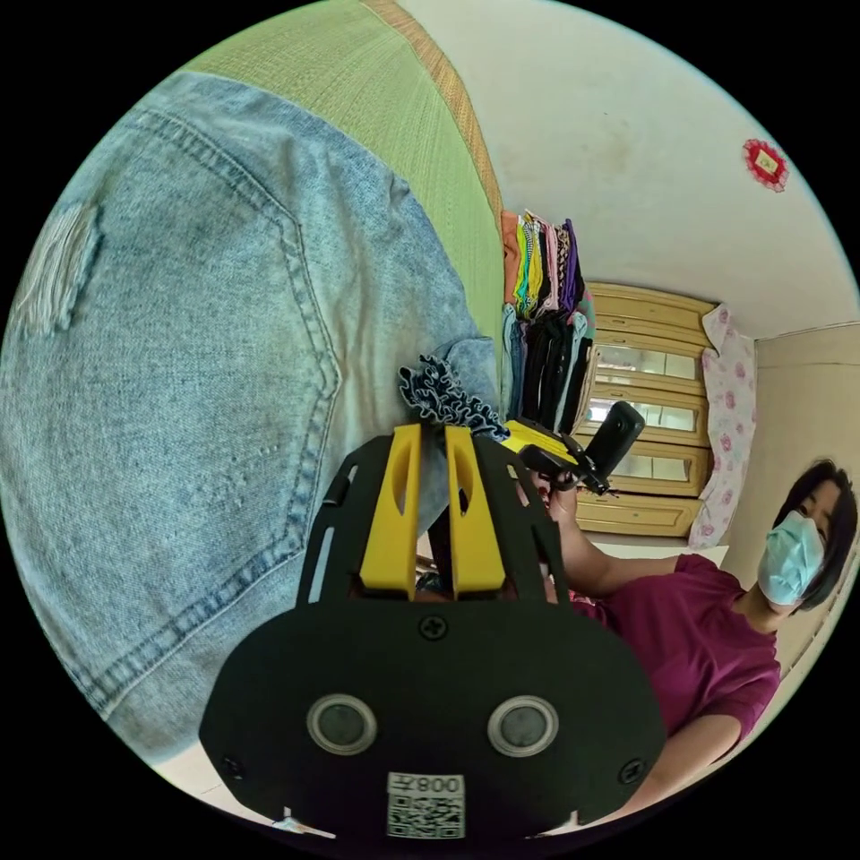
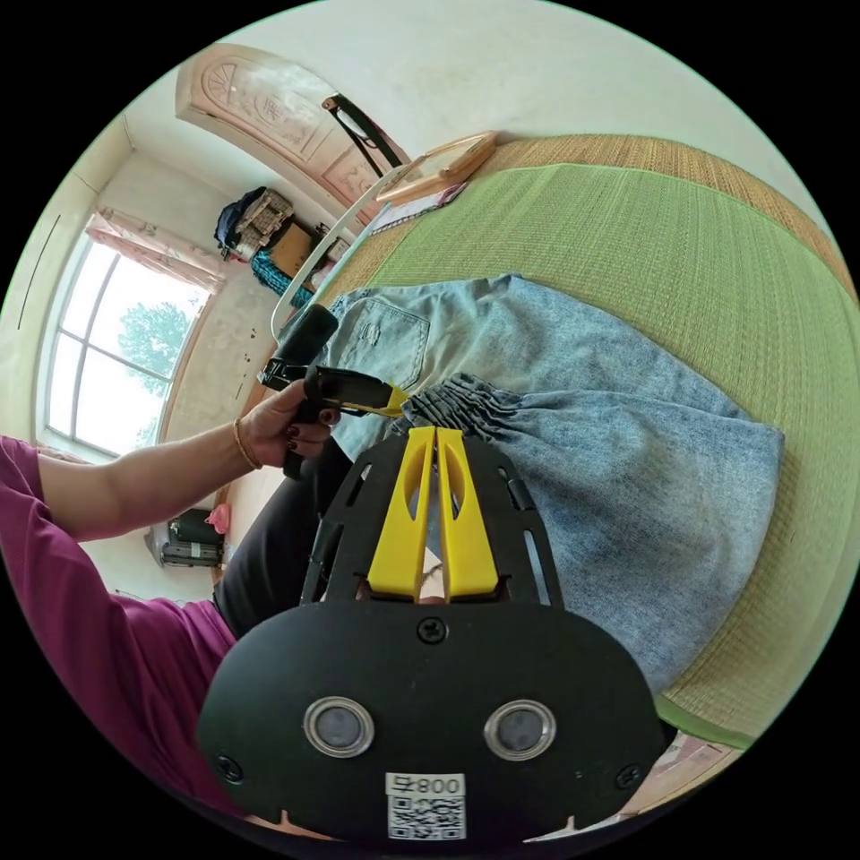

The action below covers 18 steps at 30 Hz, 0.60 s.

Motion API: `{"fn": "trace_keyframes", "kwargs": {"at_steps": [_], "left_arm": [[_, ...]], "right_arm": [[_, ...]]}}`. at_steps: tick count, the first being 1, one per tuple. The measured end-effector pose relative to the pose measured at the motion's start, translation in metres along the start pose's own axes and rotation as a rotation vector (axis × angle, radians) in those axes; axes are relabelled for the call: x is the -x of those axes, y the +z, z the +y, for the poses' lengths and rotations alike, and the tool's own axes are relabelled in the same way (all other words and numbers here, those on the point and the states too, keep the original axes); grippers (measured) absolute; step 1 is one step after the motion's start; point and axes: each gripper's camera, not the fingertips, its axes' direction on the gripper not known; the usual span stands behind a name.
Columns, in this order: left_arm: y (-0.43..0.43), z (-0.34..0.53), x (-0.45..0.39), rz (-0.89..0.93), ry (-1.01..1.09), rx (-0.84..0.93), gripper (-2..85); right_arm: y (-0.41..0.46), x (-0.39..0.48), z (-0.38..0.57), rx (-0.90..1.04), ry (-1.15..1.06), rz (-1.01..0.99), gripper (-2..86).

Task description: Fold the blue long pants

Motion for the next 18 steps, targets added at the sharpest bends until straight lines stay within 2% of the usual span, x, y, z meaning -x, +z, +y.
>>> {"fn": "trace_keyframes", "kwargs": {"at_steps": [9,14,18], "left_arm": [[-0.031,0.024,0.019,0.139,-0.055,-0.083,7.5],[-0.030,0.027,0.013,0.023,-0.084,-0.018,4.6],[-0.042,0.032,-0.006,0.017,-0.038,-0.092,3.8]], "right_arm": [[-0.025,-0.018,0.006,-0.086,0.069,-0.133,0.2],[-0.040,-0.024,0.010,-0.128,0.080,-0.187,0.1],[-0.047,-0.020,0.013,-0.144,0.057,-0.200,0.1]]}}
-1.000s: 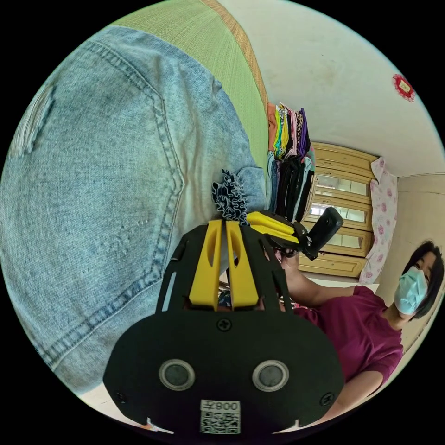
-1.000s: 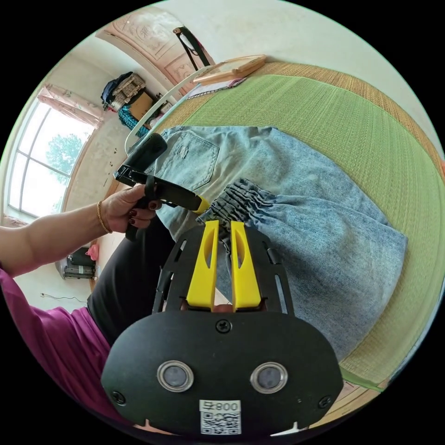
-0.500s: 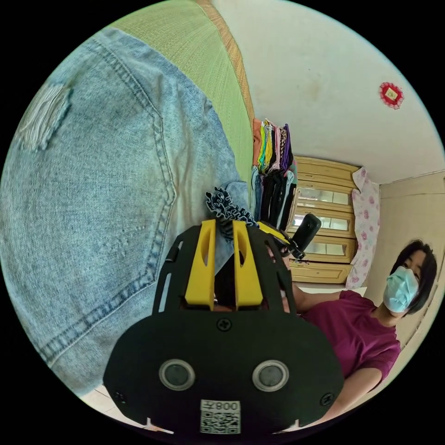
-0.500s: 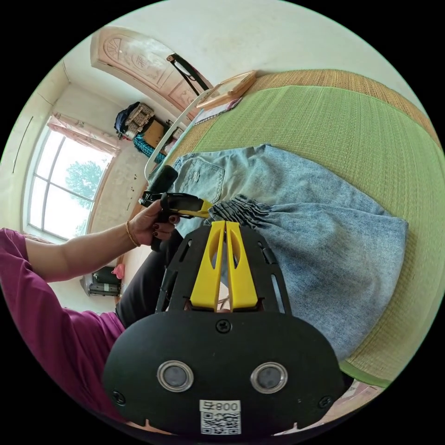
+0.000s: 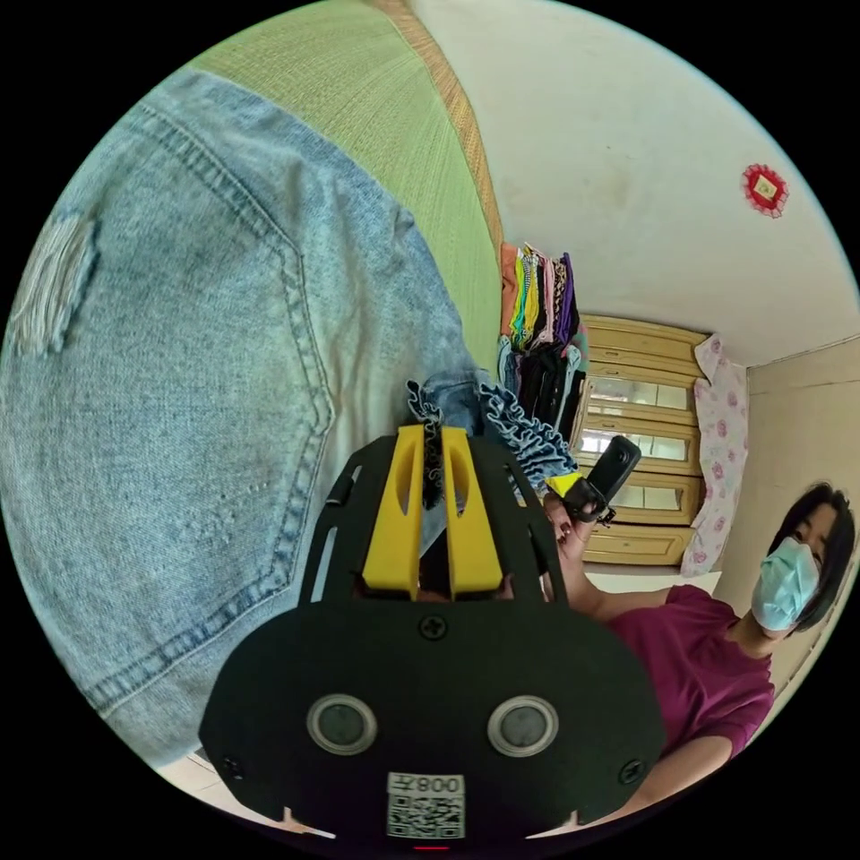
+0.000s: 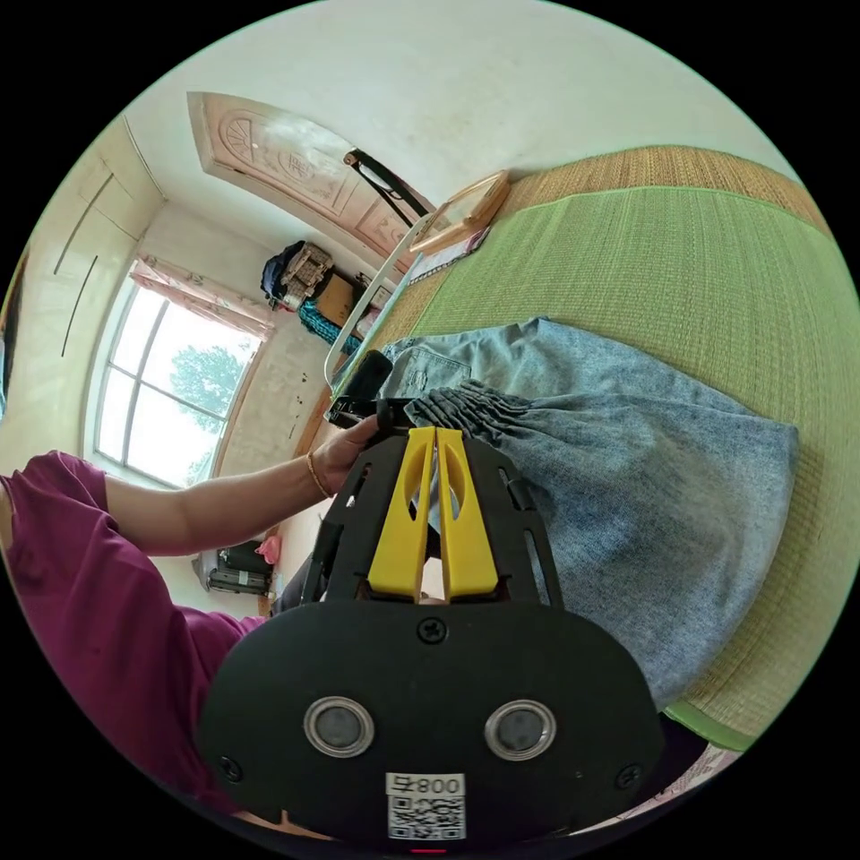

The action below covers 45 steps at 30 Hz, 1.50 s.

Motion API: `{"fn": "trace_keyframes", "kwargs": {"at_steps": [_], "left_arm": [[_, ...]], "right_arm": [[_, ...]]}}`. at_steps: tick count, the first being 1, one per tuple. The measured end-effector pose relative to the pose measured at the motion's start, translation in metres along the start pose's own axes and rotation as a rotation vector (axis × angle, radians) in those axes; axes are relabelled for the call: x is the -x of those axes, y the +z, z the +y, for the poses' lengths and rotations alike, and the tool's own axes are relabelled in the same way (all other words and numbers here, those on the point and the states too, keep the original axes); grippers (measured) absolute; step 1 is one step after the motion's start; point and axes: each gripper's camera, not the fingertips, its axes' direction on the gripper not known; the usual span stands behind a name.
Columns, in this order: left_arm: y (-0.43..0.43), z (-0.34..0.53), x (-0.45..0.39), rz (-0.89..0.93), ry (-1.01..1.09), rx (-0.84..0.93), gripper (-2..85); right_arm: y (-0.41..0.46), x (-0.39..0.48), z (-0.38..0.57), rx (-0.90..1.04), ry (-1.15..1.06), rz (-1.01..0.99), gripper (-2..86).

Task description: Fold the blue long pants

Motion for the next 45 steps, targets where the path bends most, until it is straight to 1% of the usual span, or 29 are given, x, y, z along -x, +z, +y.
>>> {"fn": "trace_keyframes", "kwargs": {"at_steps": [4,8,10,12,14,15,16,18,21,25,27,28,31,34,36,40,43,45], "left_arm": [[-0.003,0.004,-0.009,-0.032,-0.014,-0.003,3.6],[-0.019,0.019,-0.026,-0.055,-0.004,-0.105,2.6],[-0.021,0.030,-0.052,-0.053,0.061,-0.130,1.4],[-0.008,0.034,-0.075,-0.055,0.120,-0.086,0.8],[0.013,0.035,-0.094,-0.117,0.157,-0.011,0.4],[0.029,0.034,-0.103,-0.193,0.174,0.033,0.3],[0.043,0.033,-0.109,-0.284,0.184,0.078,0.2],[0.058,0.034,-0.115,-0.351,0.205,0.094,0.1],[0.068,0.038,-0.132,-0.357,0.202,0.078,0.0],[0.087,0.044,-0.160,-0.412,0.225,0.075,0.0],[0.095,0.045,-0.170,-0.417,0.223,0.072,0.0],[0.101,0.046,-0.177,-0.424,0.224,0.069,0.0],[0.116,0.052,-0.207,-0.467,0.255,0.046,0.1],[0.136,0.058,-0.245,-0.467,0.345,0.045,0.1],[0.152,0.059,-0.261,-0.500,0.378,0.064,0.1],[0.195,0.053,-0.270,-0.618,0.352,0.157,0.1],[0.208,0.052,-0.278,-0.577,0.308,0.133,0.0],[0.218,0.051,-0.287,-0.583,0.313,0.134,0.0]], "right_arm": [[0.021,-0.003,0.002,0.073,-0.006,0.040,0.1],[0.055,-0.019,0.007,0.177,0.031,0.090,0.3],[0.061,-0.023,0.011,0.193,0.039,0.098,0.4],[0.062,-0.025,0.015,0.201,0.040,0.101,0.4],[0.062,-0.030,0.021,0.209,0.051,0.084,0.4],[0.061,-0.030,0.022,0.207,0.053,0.080,0.4],[0.057,-0.031,0.024,0.202,0.055,0.073,0.3],[0.051,-0.030,0.028,0.205,0.049,0.063,0.2],[0.026,-0.025,0.039,0.176,0.025,0.082,0.1],[-0.013,-0.041,0.063,0.132,0.064,0.204,0.0],[-0.016,-0.060,0.075,0.169,0.118,0.263,0.0],[-0.011,-0.072,0.084,0.218,0.152,0.312,0.0],[-0.018,-0.082,0.096,0.197,0.202,0.253,0.0],[-0.038,-0.075,0.097,0.124,0.171,0.271,0.0],[-0.058,-0.076,0.095,0.054,0.162,0.311,0.0],[-0.095,-0.106,0.081,-0.042,0.198,0.430,0.0],[-0.099,-0.143,0.072,-0.001,0.272,0.511,0.0],[-0.094,-0.167,0.073,0.050,0.317,0.493,0.0]]}}
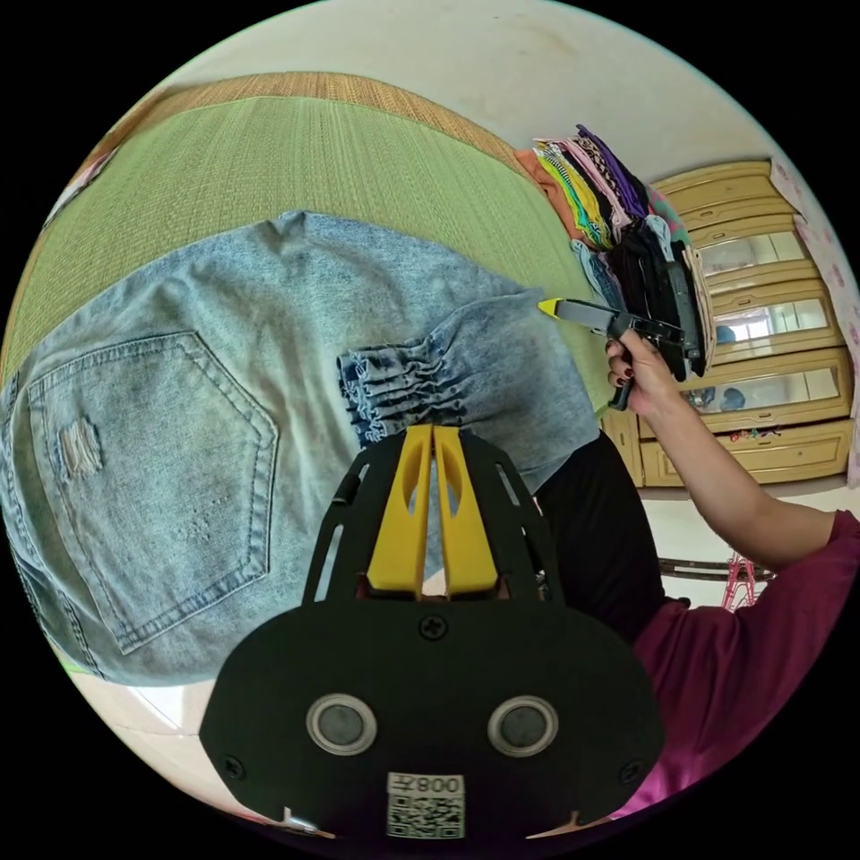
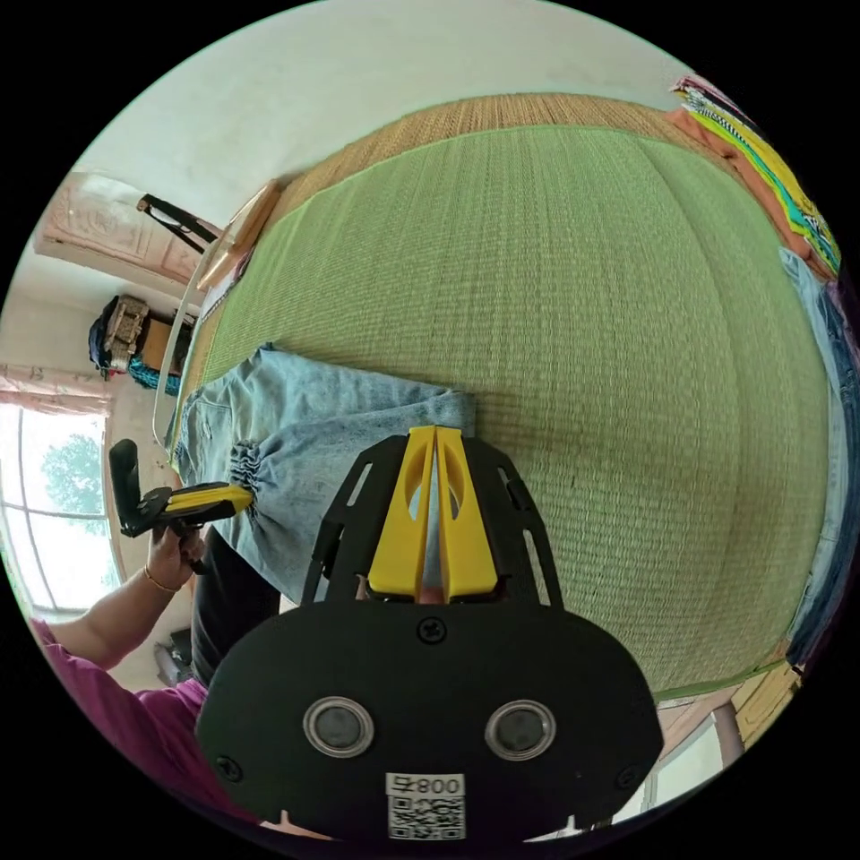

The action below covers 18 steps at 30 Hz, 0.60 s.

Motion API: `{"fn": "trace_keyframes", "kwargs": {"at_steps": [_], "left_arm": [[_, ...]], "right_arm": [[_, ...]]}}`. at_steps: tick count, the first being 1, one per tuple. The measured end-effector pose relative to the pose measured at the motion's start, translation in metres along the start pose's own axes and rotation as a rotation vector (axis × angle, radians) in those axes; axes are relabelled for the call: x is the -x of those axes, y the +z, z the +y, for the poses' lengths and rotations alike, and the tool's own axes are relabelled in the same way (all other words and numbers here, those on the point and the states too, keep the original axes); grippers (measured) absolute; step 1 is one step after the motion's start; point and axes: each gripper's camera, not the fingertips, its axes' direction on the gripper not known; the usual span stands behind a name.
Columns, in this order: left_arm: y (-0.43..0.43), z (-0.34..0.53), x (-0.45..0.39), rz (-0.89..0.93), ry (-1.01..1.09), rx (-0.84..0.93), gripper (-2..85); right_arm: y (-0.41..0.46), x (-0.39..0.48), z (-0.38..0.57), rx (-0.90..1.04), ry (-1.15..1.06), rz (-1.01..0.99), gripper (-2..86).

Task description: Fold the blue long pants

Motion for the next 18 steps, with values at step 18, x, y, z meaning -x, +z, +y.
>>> {"fn": "trace_keyframes", "kwargs": {"at_steps": [18], "left_arm": [[0.040,-0.051,-0.114,0.005,-0.031,0.006,0.1]], "right_arm": [[0.007,-0.045,0.129,0.113,-0.042,-0.190,0.1]]}}
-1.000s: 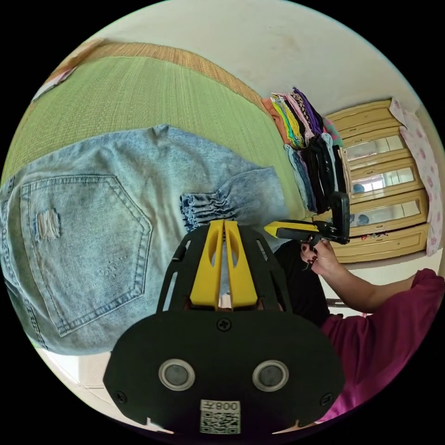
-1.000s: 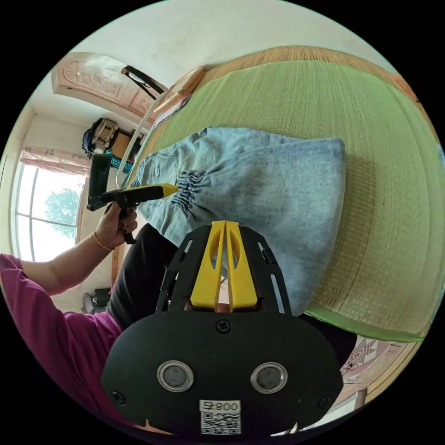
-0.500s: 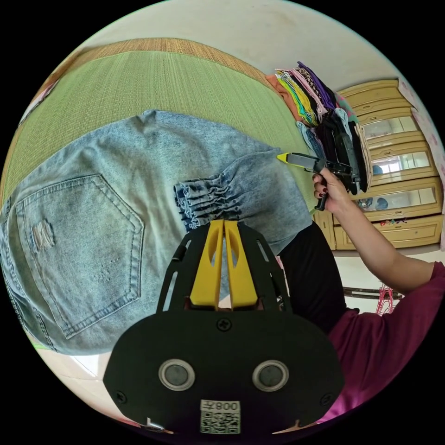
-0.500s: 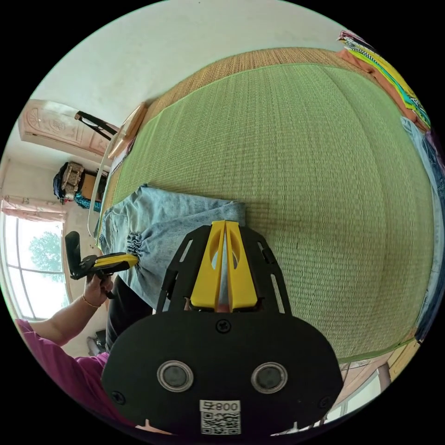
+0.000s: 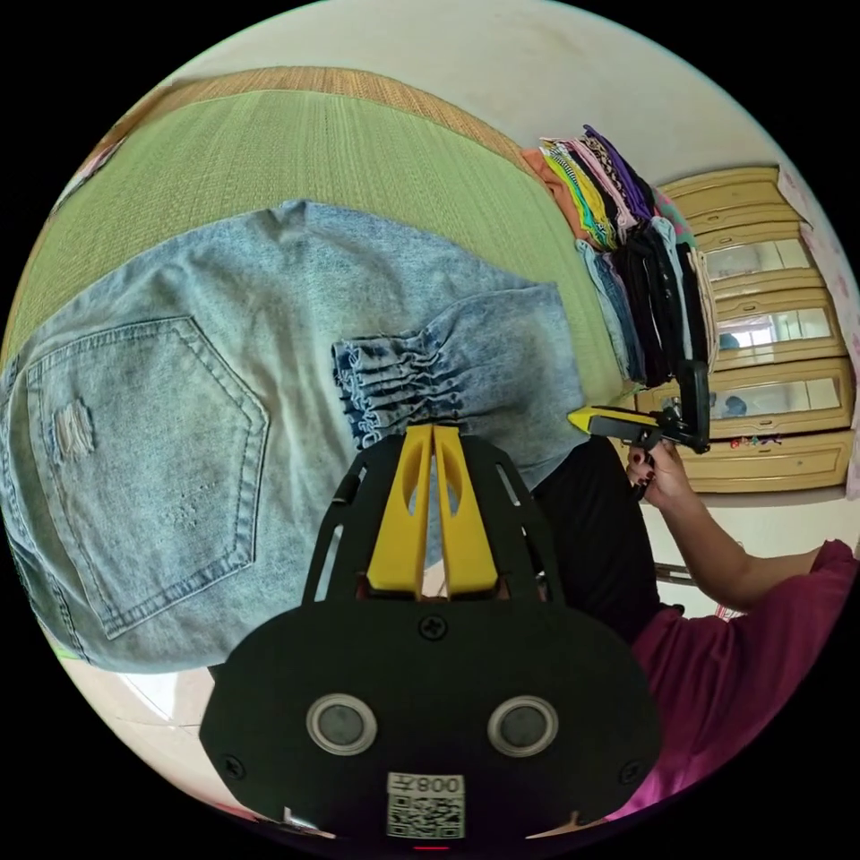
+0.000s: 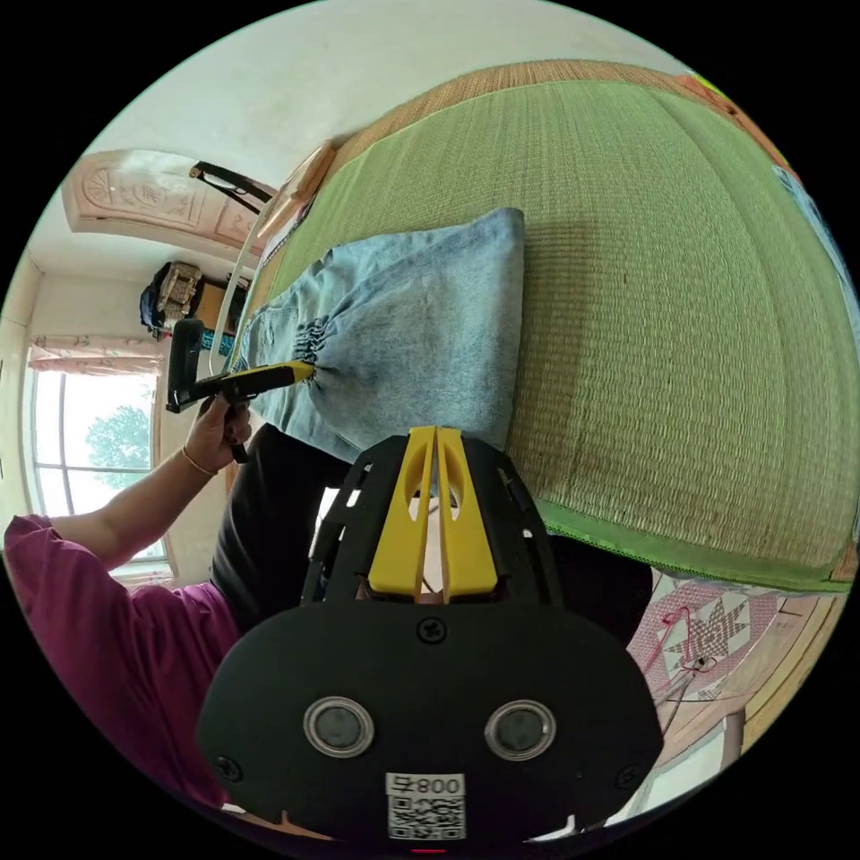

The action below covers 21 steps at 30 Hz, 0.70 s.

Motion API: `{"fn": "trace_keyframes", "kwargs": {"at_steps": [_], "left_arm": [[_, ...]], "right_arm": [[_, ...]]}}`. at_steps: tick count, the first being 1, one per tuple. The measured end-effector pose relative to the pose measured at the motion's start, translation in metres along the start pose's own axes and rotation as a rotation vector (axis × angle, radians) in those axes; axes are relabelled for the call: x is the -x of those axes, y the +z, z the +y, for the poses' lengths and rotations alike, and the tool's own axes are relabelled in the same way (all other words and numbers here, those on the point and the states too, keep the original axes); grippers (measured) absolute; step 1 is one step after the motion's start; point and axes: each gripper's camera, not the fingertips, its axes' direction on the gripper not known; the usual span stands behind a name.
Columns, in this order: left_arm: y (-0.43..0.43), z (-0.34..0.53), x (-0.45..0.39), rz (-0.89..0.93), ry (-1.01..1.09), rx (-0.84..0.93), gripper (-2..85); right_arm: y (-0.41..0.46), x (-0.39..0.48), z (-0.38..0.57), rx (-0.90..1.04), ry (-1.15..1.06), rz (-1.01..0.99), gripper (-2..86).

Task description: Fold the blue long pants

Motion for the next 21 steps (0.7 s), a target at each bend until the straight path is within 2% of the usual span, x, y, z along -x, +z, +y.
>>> {"fn": "trace_keyframes", "kwargs": {"at_steps": [6,11,16,21], "left_arm": [[0.006,-0.010,-0.058,-0.032,0.059,0.005,0.2],[0.027,-0.013,-0.103,0.057,0.077,0.004,0.5],[0.071,-0.033,-0.184,0.131,0.176,0.062,2.7],[0.117,-0.064,-0.269,0.120,0.287,0.115,6.5]], "right_arm": [[-0.027,-0.017,0.011,-0.104,0.016,-0.029,0.1],[-0.031,-0.068,0.040,-0.156,0.188,-0.057,0.0],[-0.019,-0.097,0.044,-0.105,0.260,-0.099,0.0],[-0.007,-0.109,0.039,-0.033,0.224,-0.137,0.0]]}}
